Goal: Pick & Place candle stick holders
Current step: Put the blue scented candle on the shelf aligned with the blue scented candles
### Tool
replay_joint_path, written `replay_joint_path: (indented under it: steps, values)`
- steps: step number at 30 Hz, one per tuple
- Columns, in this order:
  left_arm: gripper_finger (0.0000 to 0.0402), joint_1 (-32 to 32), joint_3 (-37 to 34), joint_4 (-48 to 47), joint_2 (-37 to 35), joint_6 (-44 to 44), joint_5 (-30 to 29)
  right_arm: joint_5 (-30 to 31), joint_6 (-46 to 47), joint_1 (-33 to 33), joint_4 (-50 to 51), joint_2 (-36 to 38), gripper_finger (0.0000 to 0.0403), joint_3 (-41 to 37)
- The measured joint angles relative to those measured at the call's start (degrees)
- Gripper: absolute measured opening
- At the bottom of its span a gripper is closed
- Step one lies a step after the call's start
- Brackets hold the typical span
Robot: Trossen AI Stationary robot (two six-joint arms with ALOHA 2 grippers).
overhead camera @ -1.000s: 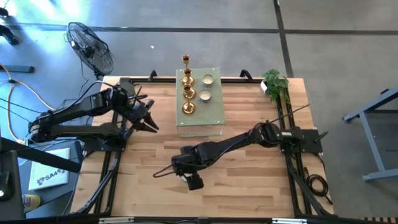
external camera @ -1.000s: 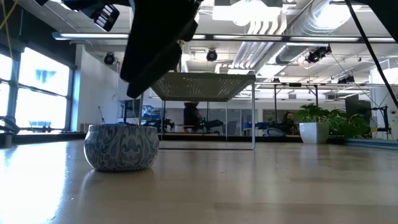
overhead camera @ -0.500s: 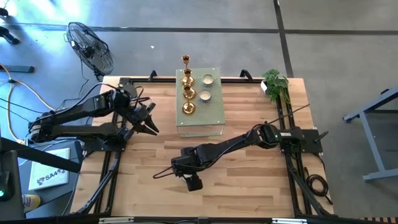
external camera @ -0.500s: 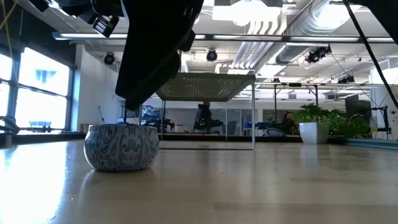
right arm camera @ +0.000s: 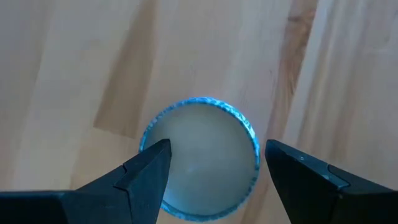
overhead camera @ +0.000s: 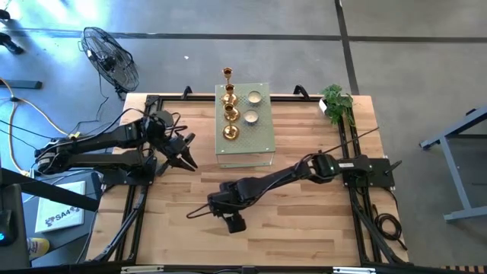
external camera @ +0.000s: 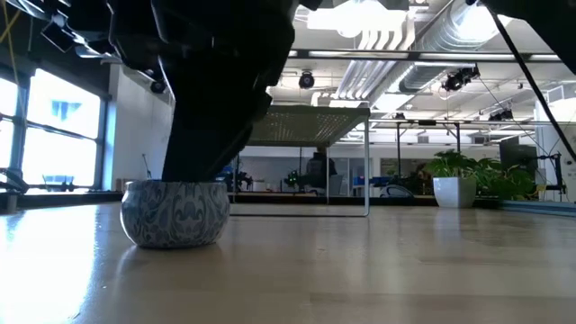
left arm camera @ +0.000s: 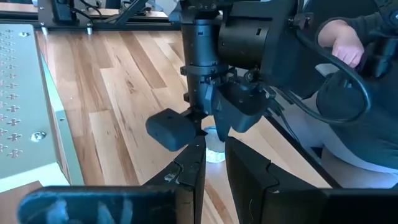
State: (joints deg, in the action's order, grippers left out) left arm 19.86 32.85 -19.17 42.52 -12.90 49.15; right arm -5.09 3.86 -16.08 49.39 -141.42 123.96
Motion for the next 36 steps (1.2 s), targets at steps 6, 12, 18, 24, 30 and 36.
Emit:
replay_joint_path:
  steps: [6, 12, 18, 24, 30, 36]
  values:
    - [0.0060, 0.00, -0.54, 0.27, 0.00, -0.73, -0.22, -2.85, 0.11, 0.12, -0.75, -1.97, 0.0259, 0.12]
    - [0.0060, 0.00, -0.54, 1.30, -0.02, -0.84, -0.22, -2.83, 0.18, 0.48, -0.23, -1.95, 0.0259, -0.02]
    - [0.0060, 0.00, -0.54, 1.57, -0.02, -0.92, -0.30, -2.33, -0.09, 0.88, 1.04, -1.85, 0.0259, 0.48]
    - [0.0060, 0.00, -0.54, 1.52, -0.02, -0.95, -0.42, 0.22, -1.18, 1.10, 7.04, -1.69, 0.0259, 6.56]
    - [0.0060, 0.00, -0.54, 1.05, -0.02, -0.95, -0.68, 1.92, -1.69, 1.08, 8.92, -1.19, 0.0259, 10.85]
    - [0.0060, 0.00, -0.54, 0.27, -0.02, -2.07, -0.84, 1.14, -2.18, 1.05, 9.19, -0.73, 0.0259, 10.10]
